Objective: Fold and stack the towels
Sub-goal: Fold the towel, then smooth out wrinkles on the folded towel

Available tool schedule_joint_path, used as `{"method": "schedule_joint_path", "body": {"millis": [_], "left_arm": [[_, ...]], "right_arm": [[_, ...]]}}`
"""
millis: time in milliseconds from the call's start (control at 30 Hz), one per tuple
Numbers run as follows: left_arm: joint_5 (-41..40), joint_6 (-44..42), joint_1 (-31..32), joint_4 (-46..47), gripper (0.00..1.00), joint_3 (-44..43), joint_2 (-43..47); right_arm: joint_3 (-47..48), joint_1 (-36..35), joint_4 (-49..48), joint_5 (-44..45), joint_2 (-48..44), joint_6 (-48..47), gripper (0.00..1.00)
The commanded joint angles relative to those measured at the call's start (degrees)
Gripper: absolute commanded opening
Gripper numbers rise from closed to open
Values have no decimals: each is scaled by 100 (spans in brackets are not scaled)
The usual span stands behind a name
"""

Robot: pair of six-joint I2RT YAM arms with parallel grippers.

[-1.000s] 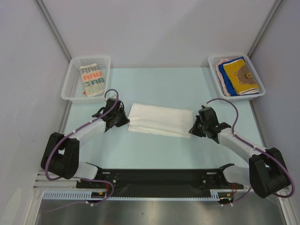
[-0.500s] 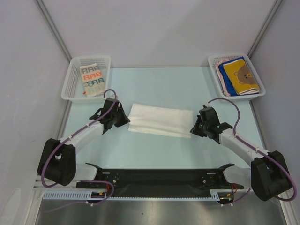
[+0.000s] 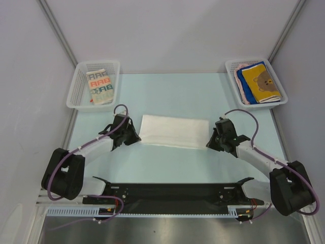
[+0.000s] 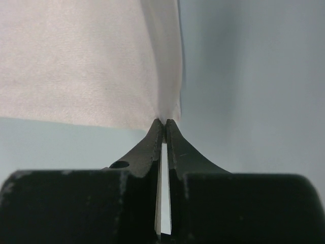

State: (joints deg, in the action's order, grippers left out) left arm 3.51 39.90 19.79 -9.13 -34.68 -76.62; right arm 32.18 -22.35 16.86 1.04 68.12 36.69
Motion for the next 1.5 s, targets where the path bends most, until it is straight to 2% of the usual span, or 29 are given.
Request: {"method": "schedule_joint_path", "body": {"millis": [0, 233, 267, 300, 367, 533, 667, 767, 867, 1000, 1067, 1167, 1267, 1467], "left_arm": [[53, -61, -46, 341, 1, 57, -134], [54, -96, -46, 324, 15, 58, -117], [45, -88, -46, 306, 21, 57, -108], [27, -105, -46, 254, 23, 49, -73], [-34, -140, -46, 183, 26, 5, -55], [-333, -298, -54, -413, 34, -302, 435], [-702, -448, -63, -967, 36, -724, 954], [-519, -536, -54, -961, 37, -1032, 1114], [114, -483, 7, -732, 37, -1243, 904], [922, -378, 191, -12, 37, -1436, -112], [1406, -247, 192, 470, 37, -1393, -457], [1784, -114, 192, 875, 36, -1192, -1073], [1716, -70, 174, 1105, 36, -946, -1320], [1566, -44, 7, 1238, 35, -611, -1602]], "right_arm": [[-133, -15, -200, 90, 158, 67, 7], [-142, -15, -140, 133, 79, 40, 20], [-134, -6, -122, 142, 53, 40, 22], [-125, -6, -70, 151, 18, 32, 24], [-98, 2, 10, 177, -35, 23, 32], [217, 20, 589, 387, -587, -12, 41], [648, 46, 1038, 441, -931, -74, 40], [894, 29, 995, 266, -950, -65, 36], [1157, -67, 617, -42, -625, 22, 31], [1290, -244, -416, -788, 348, 242, 29], [1151, -252, -1067, -1219, 684, 426, 27], [975, -235, -1508, -1492, 1159, 506, 25], [422, -51, -2008, -1632, 1318, 585, 24], [-607, 836, -2363, -2011, 1345, 515, 22]]}}
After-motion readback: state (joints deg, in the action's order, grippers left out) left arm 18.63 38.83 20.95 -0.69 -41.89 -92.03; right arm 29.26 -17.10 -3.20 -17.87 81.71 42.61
